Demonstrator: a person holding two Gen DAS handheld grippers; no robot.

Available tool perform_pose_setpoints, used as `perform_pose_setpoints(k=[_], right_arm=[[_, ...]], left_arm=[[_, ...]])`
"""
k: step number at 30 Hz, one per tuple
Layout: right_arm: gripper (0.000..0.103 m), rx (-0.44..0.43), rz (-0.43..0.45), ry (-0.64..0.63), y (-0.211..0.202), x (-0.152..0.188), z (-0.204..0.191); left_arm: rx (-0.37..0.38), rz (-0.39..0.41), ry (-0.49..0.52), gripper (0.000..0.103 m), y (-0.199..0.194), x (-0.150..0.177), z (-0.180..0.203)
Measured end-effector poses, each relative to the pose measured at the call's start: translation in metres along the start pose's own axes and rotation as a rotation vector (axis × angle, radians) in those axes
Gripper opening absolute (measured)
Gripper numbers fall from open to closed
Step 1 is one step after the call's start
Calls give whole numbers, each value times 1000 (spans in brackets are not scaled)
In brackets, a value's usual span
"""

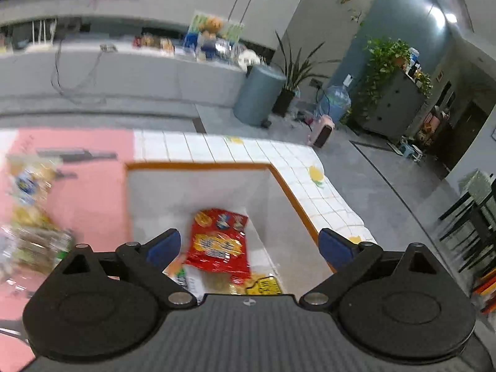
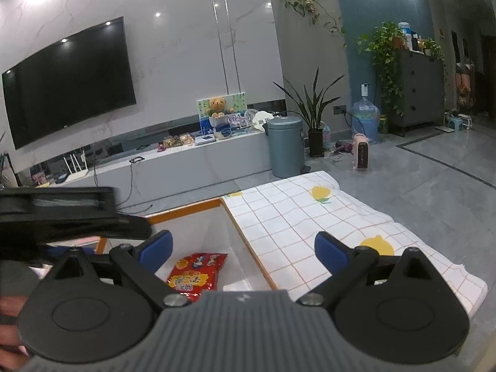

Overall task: Organize snacks
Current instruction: 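Move both tools back from the box toward the remaining snacks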

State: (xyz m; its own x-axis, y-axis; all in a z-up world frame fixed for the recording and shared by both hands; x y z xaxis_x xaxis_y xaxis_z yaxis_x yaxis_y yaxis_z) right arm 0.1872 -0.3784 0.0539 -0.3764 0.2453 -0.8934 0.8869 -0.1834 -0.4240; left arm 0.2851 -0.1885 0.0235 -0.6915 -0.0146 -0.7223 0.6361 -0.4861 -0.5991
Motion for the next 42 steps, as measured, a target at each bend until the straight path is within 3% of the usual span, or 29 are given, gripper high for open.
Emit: perform_pose_setpoints(k=[7, 14, 18, 21, 25, 29, 35, 42], right_arm=[[96, -51, 31, 6, -4, 2, -10], [95, -231, 54, 9, -12, 22, -50], [95, -307, 9, -6, -14, 31, -72], [95, -339, 10, -33, -19, 34, -90], [95, -403, -11, -62, -23, 42, -116], [95, -444, -2, -140, -33, 53, -144], [95, -508, -1, -234, -42, 73, -185], [95, -509, -17, -396, -37, 101, -219]], left_arm=[[-182, 87, 212, 103, -56, 4, -4], [-267, 250, 281, 103, -116, 13, -7], [-309, 276, 259, 103, -135, 25, -19], [-360, 337, 246, 103, -151, 37, -31], [-412, 261, 230, 103, -152, 58, -50], [-457, 259, 199, 103, -159, 71, -74], [-395, 285, 172, 103, -168, 88, -112], [-427, 340, 60, 103, -174, 87, -154]])
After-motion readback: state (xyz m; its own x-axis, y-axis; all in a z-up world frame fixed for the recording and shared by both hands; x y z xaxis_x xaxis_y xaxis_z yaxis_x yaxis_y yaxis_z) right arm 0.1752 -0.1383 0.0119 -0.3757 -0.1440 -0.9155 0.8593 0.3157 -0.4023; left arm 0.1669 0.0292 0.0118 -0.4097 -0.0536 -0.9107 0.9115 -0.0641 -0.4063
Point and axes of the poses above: each gripper's, at about its wrist camera, not at the fingertips, and y roughly the way its jaws point, z to its right, x to its underside, the point moved 5 cm from there along y, roughly the way its jaws point, and after that the axes turned 2 degrees about z, right-handed, at the moved point
